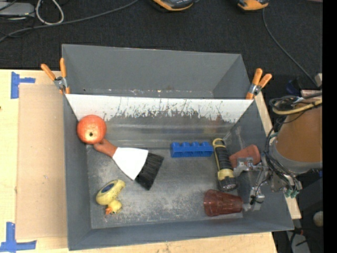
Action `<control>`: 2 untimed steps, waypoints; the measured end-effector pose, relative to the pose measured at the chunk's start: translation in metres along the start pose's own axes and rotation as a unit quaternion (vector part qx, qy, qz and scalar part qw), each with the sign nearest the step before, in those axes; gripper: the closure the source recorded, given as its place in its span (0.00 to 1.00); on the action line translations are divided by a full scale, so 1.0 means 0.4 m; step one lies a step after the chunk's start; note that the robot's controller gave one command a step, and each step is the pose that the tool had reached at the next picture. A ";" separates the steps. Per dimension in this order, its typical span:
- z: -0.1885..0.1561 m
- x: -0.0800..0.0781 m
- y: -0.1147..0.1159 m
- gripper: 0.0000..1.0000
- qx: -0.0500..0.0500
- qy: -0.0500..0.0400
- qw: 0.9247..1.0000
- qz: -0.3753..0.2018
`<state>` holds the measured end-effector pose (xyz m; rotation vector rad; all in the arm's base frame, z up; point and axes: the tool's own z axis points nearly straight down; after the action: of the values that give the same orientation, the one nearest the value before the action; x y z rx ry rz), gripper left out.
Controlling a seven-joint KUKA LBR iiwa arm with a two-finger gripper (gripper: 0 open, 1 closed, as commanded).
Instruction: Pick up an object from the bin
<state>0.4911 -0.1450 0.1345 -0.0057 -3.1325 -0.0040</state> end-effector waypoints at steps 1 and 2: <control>-0.010 -0.005 0.002 0.00 0.001 -0.004 1.000 -0.003; 0.138 0.021 0.059 0.00 0.005 -0.024 0.991 -0.135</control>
Offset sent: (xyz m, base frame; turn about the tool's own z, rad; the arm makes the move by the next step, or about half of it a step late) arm -0.0208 0.0245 -0.0645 -0.2823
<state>0.4822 -0.1213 0.0795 0.4231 -3.1518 0.0107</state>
